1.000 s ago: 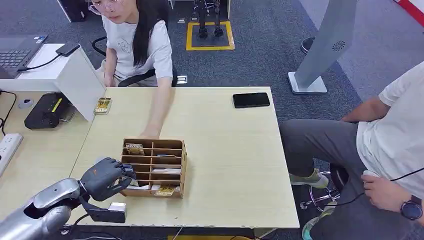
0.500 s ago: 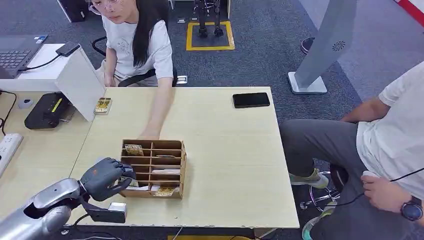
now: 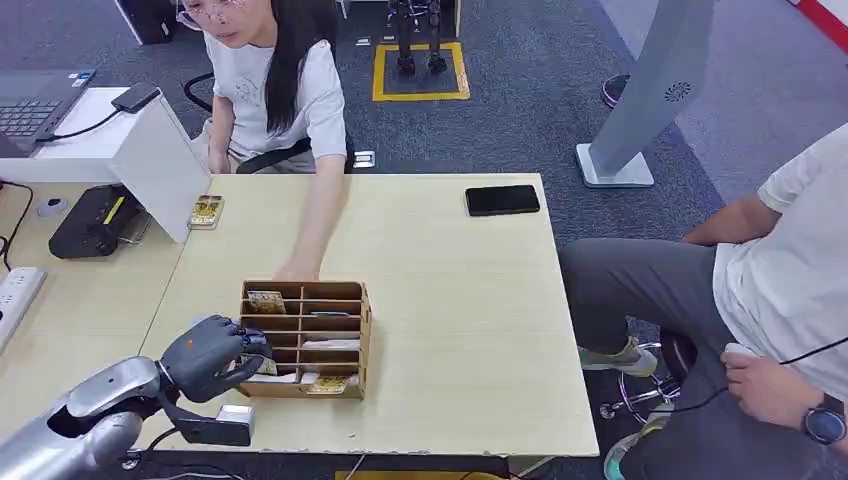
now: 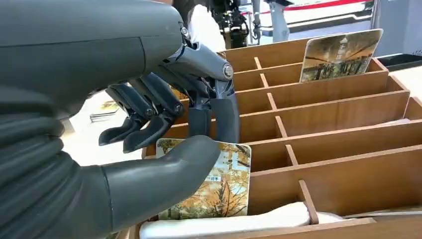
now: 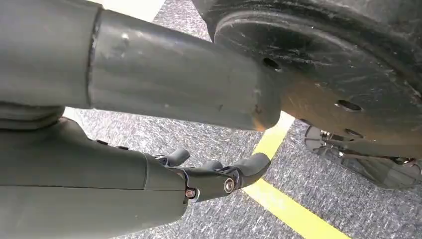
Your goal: Pass the card to the sensor for recognition and then transmit it.
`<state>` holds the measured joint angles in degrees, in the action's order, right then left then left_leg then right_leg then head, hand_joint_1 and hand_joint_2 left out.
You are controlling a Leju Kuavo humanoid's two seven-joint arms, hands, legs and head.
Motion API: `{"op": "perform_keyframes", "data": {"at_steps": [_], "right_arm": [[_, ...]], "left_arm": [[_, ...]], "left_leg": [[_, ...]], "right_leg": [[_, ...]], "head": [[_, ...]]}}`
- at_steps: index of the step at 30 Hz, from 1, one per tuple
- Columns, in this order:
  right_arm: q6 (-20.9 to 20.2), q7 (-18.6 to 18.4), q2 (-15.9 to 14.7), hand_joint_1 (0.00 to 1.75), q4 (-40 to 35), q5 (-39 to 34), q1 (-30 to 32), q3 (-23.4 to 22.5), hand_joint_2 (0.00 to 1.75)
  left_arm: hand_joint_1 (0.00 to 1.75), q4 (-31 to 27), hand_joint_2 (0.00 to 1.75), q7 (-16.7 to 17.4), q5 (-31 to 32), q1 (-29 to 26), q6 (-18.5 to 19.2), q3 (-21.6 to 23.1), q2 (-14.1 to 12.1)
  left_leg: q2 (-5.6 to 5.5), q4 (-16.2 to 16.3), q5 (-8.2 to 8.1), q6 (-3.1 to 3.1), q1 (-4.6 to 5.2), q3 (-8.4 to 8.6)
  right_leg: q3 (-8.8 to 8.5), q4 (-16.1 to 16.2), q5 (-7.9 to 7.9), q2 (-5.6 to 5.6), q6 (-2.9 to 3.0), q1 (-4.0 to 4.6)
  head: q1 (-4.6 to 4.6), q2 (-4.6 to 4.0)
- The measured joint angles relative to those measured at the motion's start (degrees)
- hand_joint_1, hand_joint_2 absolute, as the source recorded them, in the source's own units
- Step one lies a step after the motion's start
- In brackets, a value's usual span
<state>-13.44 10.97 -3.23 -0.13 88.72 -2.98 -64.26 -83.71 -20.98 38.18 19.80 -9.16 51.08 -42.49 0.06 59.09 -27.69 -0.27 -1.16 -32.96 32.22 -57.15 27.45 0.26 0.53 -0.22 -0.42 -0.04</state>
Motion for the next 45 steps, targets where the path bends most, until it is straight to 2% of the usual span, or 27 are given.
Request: {"op": "perform_keyframes", "data": {"at_steps": [17,27,45], "right_arm": [[0.0,0.0,0.0,0.00,0.0,0.0,0.0,0.0,0.00],[0.0,0.0,0.0,0.00,0.0,0.0,0.0,0.0,0.00],[0.0,0.0,0.0,0.00,0.0,0.0,0.0,0.0,0.00]], "left_arm": [[1.75,0.0,1.75,0.0,0.0,0.0,-0.3,0.0,0.0],[1.75,0.0,1.75,0.2,-0.7,-0.6,-2.6,0.0,-0.5],[1.75,0.2,1.75,0.2,-0.7,-0.6,-2.7,0.0,-0.5]], "left_leg": [[0.00,0.0,0.00,0.00,0.00,0.00],[0.00,0.0,0.00,0.00,0.00,0.00],[0.00,0.0,0.00,0.00,0.00,0.00]], "right_leg": [[0.00,0.0,0.00,0.00,0.00,0.00],[0.00,0.0,0.00,0.00,0.00,0.00],[0.00,0.0,0.00,0.00,0.00,0.00]], "head": [[0.00,0.00],[0.00,0.00],[0.00,0.00]]}}
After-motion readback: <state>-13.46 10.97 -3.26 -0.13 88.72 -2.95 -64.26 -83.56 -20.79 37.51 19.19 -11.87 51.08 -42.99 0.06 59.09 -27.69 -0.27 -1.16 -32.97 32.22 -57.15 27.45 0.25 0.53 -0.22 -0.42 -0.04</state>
